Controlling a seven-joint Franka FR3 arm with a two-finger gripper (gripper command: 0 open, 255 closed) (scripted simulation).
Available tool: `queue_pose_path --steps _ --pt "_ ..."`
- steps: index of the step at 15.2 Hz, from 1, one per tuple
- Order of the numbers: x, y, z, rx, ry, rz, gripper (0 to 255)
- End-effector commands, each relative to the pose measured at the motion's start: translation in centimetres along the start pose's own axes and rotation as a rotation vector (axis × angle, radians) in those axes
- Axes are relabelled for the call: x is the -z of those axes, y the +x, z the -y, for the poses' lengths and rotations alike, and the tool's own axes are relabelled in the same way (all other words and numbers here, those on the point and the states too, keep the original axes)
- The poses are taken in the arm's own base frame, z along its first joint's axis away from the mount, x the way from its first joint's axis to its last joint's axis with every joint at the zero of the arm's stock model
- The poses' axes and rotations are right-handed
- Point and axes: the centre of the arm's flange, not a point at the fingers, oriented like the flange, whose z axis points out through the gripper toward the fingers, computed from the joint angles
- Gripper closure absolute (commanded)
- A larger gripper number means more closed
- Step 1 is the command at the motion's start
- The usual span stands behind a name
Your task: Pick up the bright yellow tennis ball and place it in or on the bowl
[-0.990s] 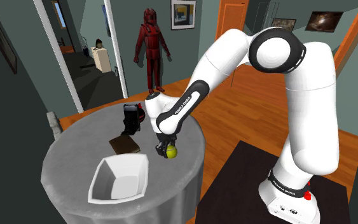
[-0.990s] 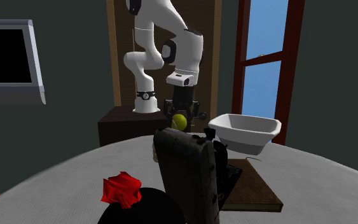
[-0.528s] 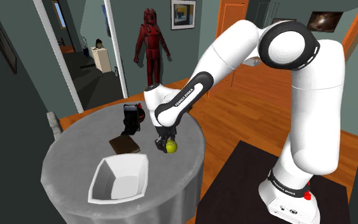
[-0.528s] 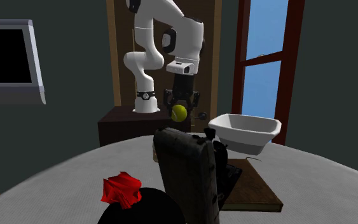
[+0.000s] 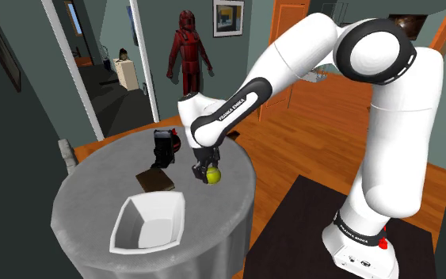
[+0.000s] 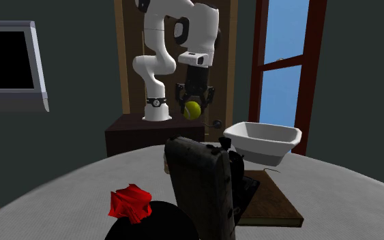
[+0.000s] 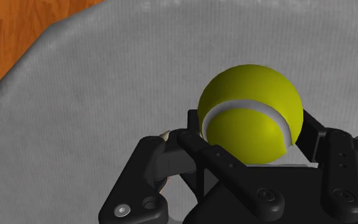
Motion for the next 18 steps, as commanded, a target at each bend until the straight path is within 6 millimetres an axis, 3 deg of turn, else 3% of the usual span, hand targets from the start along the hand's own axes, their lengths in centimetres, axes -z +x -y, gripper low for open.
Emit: queue_pose_path --steps 1,7,18 --pt "1.0 -0.2 -0.1 0.0 0.0 0.0 255" --pt "4.0 -0.7 -0.4 0.0 0.0 0.0 255" --pt "6.2 5.3 12.7 0.0 0.0 0.0 255"
